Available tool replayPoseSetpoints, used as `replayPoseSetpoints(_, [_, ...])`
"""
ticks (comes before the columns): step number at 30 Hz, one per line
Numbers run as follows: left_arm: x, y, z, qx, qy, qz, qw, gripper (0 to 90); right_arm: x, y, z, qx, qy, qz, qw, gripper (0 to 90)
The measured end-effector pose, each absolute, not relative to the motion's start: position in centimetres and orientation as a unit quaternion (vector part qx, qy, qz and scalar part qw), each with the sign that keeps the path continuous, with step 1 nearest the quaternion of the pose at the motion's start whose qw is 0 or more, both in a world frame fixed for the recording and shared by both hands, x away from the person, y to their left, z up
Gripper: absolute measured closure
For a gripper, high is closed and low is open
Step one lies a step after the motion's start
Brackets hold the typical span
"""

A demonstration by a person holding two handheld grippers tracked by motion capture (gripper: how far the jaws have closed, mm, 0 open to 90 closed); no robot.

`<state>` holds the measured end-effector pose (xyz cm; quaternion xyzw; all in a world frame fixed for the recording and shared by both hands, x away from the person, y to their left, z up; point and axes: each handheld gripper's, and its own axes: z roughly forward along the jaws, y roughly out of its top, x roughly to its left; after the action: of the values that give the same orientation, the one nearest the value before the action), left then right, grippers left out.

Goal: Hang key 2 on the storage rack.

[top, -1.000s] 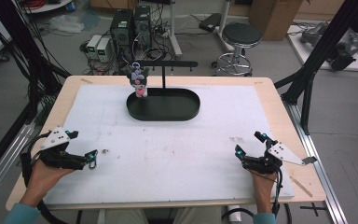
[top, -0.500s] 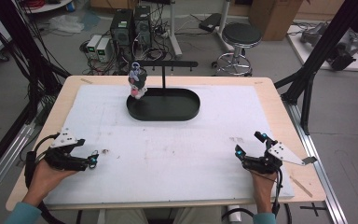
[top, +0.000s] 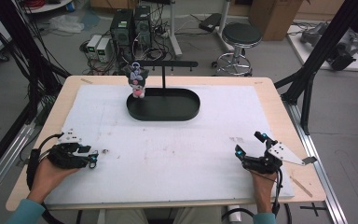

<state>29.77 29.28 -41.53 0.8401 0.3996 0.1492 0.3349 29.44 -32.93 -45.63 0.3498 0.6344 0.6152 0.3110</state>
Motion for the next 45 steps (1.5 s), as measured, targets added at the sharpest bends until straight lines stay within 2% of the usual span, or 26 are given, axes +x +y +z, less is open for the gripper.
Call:
replayPoseSetpoints(7, [30.01, 29.14, -41.73, 0.843, 0.410, 0.139, 0.321, 57.9, 29.44, -32.92, -45.63, 0.350, 0.634, 0.615, 0.311, 2.6])
replayPoseSetpoints(14, [30.20, 29.07, -41.80, 0.840, 0.419, 0.135, 0.317, 68.2, 29.47, -32.93, -45.63, 0.347, 0.635, 0.615, 0.312, 2.6])
replayPoseSetpoints(45, [30.63, 29.03, -42.05, 0.843, 0.421, 0.139, 0.304, 85.2, 29.47, -32.93, -45.63, 0.347, 0.635, 0.615, 0.313, 2.6])
